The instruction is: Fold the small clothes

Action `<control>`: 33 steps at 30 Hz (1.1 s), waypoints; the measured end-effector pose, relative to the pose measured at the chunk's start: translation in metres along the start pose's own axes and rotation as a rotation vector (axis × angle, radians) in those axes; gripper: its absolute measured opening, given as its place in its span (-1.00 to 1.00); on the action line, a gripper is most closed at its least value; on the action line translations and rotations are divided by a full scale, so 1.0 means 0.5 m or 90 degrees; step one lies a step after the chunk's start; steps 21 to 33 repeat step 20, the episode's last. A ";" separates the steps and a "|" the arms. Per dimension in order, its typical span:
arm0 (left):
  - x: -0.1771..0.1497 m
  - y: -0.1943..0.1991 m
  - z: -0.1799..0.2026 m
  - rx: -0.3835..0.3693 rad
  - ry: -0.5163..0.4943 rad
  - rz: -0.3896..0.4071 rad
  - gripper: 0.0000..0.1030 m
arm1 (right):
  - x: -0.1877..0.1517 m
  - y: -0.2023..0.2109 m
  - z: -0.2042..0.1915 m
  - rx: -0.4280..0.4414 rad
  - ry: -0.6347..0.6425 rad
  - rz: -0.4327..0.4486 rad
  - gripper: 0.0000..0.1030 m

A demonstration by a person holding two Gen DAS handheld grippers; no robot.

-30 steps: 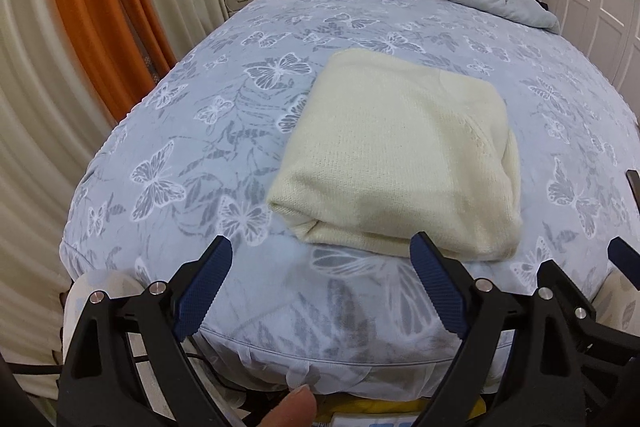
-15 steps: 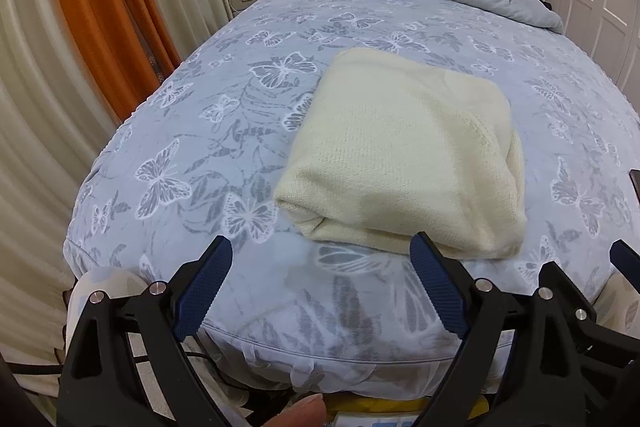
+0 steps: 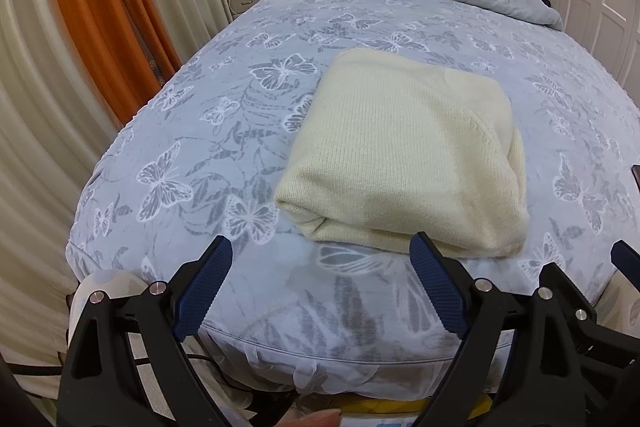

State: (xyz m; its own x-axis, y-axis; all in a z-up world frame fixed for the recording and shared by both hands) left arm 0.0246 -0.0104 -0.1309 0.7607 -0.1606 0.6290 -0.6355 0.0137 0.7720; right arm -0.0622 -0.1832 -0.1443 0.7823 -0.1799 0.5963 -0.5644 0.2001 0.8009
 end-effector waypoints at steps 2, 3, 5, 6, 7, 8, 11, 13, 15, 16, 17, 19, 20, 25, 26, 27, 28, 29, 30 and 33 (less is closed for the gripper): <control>0.000 0.000 0.001 0.000 -0.002 0.001 0.71 | 0.000 0.000 -0.003 -0.001 0.000 -0.001 0.66; 0.001 0.000 0.001 0.001 -0.004 0.002 0.71 | -0.001 -0.001 -0.004 -0.002 -0.001 -0.003 0.66; 0.001 -0.002 0.001 0.002 -0.008 0.001 0.71 | -0.004 -0.003 -0.005 -0.002 -0.001 -0.004 0.66; 0.001 -0.002 0.000 0.002 -0.007 0.002 0.71 | -0.005 -0.003 -0.006 -0.002 -0.002 -0.005 0.66; 0.000 -0.003 -0.001 0.001 -0.006 0.002 0.71 | -0.006 -0.005 -0.006 -0.003 -0.002 -0.006 0.66; -0.001 -0.005 -0.002 0.002 -0.003 0.001 0.71 | -0.006 -0.004 -0.008 -0.004 -0.002 -0.006 0.66; -0.005 -0.010 -0.002 -0.002 0.004 -0.006 0.71 | -0.006 -0.004 -0.008 -0.007 -0.002 -0.007 0.66; -0.006 -0.011 -0.003 0.001 0.003 -0.008 0.71 | -0.007 -0.005 -0.009 -0.008 -0.003 -0.010 0.66; -0.006 -0.013 -0.005 0.007 0.002 -0.010 0.71 | -0.008 -0.005 -0.010 -0.009 -0.003 -0.011 0.66; -0.007 -0.013 -0.005 0.008 0.003 -0.010 0.71 | -0.008 -0.005 -0.011 -0.009 -0.002 -0.012 0.66; -0.007 -0.014 -0.005 0.007 0.003 -0.011 0.71 | -0.009 -0.005 -0.012 -0.009 -0.002 -0.012 0.66; -0.007 -0.014 -0.006 0.008 0.003 -0.010 0.71 | -0.009 -0.005 -0.013 -0.009 -0.003 -0.012 0.66; -0.007 -0.015 -0.006 0.008 0.003 -0.011 0.71 | -0.009 -0.005 -0.013 -0.009 -0.004 -0.012 0.66; -0.007 -0.015 -0.006 0.008 0.003 -0.011 0.71 | -0.009 -0.005 -0.013 -0.009 -0.004 -0.012 0.66; -0.007 -0.015 -0.006 0.008 0.003 -0.011 0.71 | -0.009 -0.005 -0.013 -0.009 -0.004 -0.012 0.66; -0.007 -0.015 -0.006 0.008 0.003 -0.011 0.71 | -0.009 -0.005 -0.013 -0.009 -0.004 -0.012 0.66; -0.007 -0.015 -0.006 0.008 0.003 -0.011 0.71 | -0.009 -0.005 -0.013 -0.009 -0.004 -0.012 0.66; -0.007 -0.015 -0.006 0.008 0.003 -0.011 0.71 | -0.009 -0.005 -0.013 -0.009 -0.004 -0.012 0.66; -0.007 -0.015 -0.006 0.008 0.003 -0.011 0.71 | -0.009 -0.005 -0.013 -0.009 -0.004 -0.012 0.66; -0.007 -0.015 -0.006 0.008 0.003 -0.011 0.71 | -0.009 -0.005 -0.013 -0.009 -0.004 -0.012 0.66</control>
Point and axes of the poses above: each gripper's, at about its wrist camera, not at the fingertips, and y roughly against the way its jaws point, z to its right, x to its top, the point moved 7 cm from there along -y, roughly the way its jaws point, and after that the axes turned 2 degrees about y, right-handed, at the moved point
